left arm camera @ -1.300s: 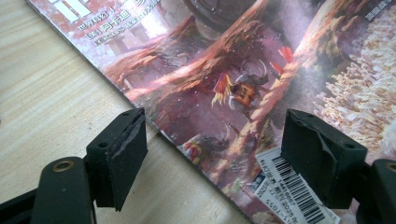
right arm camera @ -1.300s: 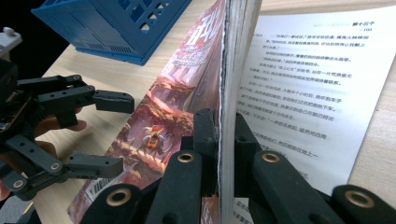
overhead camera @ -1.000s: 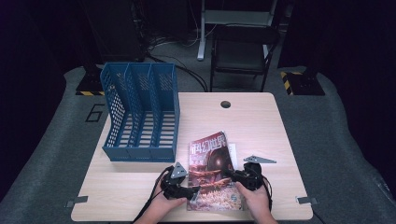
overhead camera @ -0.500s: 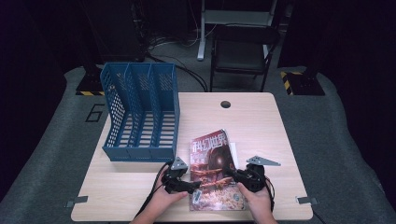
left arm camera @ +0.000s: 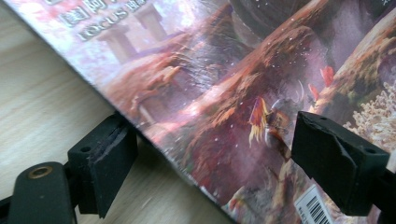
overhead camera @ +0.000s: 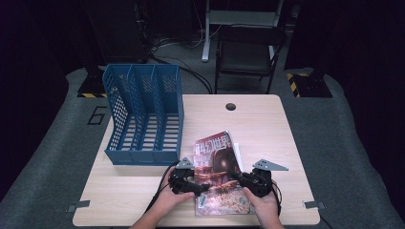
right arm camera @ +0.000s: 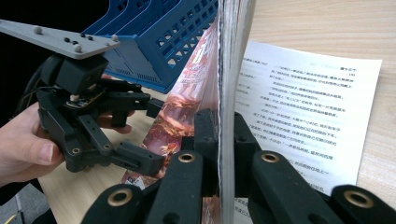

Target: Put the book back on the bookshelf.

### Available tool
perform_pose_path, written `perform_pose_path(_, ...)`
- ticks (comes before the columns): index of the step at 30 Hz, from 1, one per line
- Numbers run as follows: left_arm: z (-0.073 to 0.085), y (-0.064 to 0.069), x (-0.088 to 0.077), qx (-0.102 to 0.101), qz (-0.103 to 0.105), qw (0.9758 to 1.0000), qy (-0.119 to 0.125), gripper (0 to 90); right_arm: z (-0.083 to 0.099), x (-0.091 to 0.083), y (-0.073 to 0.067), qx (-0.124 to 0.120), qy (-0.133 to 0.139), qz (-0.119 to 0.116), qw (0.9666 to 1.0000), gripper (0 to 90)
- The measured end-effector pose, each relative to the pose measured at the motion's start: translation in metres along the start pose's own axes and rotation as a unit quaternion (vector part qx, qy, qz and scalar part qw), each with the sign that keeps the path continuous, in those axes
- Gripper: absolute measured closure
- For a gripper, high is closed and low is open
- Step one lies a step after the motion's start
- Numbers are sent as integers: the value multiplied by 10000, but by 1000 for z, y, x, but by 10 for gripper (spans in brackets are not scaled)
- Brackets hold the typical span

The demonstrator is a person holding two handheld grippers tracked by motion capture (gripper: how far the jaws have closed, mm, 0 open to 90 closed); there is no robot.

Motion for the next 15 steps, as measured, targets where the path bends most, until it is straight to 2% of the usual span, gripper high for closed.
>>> perform_pose_path(7,-3,-1,3,-136,77,9999,46,137,-1,0,-1,-12,18,-35,10000,855)
perform_pose_path(8,-4,0,4,-246,128,9996,65,138,-1,0,-1,-11,21,-44,10000,855)
perform_pose_path(13,-6,-4,6,-220,111,9997,96,138,0,1,-1,32,-2,-65,10000,855)
perform_pose_path(14,-6,-3,6,-305,121,9994,123,139,0,1,-1,40,-1,-70,10000,855)
perform_pose_path(15,-6,-5,6,-252,121,9996,101,141,0,1,0,45,2,-72,10000,855)
Point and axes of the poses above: each handheld gripper's, and its own axes: x roughly forward along the jaws, z roughly out of its underside, y roughly to its right, the point moved 7 cm from there along x, roughly forward along the jaws, and after that the axes turned 7 degrees about z, right-handed, at the moved point
